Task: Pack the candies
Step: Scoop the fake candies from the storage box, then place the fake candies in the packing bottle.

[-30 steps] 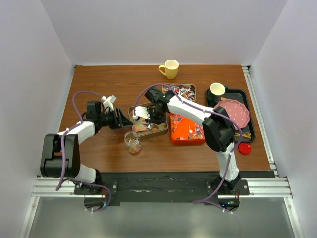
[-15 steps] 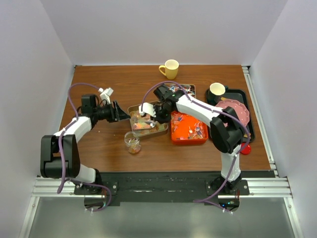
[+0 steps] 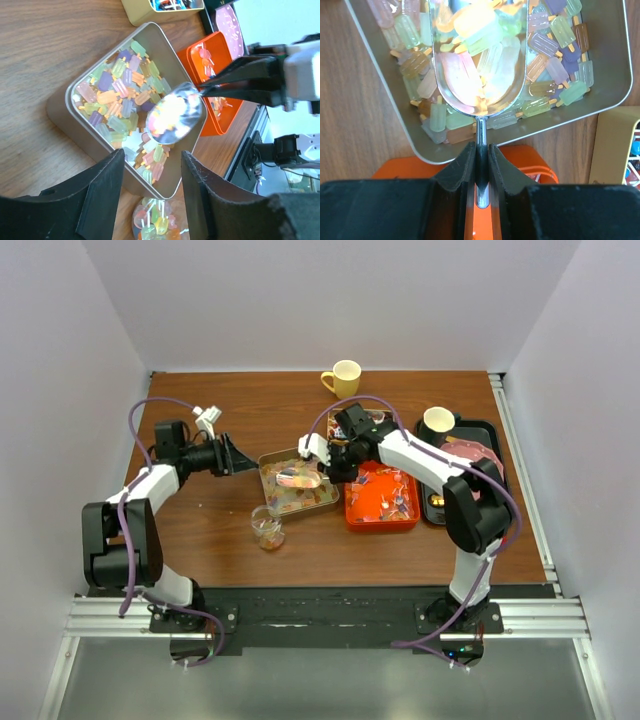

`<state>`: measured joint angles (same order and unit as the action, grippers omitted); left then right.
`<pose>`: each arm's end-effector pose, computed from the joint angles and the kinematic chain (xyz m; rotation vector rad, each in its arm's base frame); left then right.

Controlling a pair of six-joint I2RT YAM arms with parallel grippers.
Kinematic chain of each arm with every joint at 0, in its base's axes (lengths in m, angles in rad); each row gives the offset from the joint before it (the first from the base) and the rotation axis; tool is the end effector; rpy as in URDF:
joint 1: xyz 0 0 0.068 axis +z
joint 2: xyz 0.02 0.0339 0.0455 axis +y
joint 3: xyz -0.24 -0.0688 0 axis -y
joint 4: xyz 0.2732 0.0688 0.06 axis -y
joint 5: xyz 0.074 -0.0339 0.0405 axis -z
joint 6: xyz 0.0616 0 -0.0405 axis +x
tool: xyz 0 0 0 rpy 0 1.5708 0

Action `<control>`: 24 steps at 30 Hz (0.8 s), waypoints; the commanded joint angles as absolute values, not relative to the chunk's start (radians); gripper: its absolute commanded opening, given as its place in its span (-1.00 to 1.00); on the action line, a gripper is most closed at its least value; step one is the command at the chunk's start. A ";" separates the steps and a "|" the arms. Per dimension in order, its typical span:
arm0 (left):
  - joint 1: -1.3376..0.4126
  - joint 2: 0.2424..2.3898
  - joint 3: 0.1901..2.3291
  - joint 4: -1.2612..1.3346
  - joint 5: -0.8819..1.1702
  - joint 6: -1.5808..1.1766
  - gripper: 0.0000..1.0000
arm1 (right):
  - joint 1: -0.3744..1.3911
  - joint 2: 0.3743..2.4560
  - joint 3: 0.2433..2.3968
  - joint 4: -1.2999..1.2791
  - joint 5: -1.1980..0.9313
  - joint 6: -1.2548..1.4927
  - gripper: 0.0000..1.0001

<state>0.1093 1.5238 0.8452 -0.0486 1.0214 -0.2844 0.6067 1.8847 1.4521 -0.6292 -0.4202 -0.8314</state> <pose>0.3421 -0.0153 0.1579 0.1068 2.1579 -1.2517 0.3396 0.2662 0.1680 -1.7890 1.8286 0.4668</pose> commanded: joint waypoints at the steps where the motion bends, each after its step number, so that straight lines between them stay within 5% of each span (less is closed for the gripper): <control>1: 0.132 1.480 0.870 -0.040 1.019 -0.271 0.08 | 0.606 1.773 1.469 -0.607 -0.476 -0.841 -1.00; 10: 0.146 1.414 0.818 -0.055 0.901 -0.287 0.20 | 0.632 1.683 1.682 -0.873 -0.460 -0.934 -1.00; 24: 0.184 1.348 0.799 -0.029 0.841 -0.291 0.25 | 0.868 1.755 1.844 -1.195 -0.045 -1.127 -1.00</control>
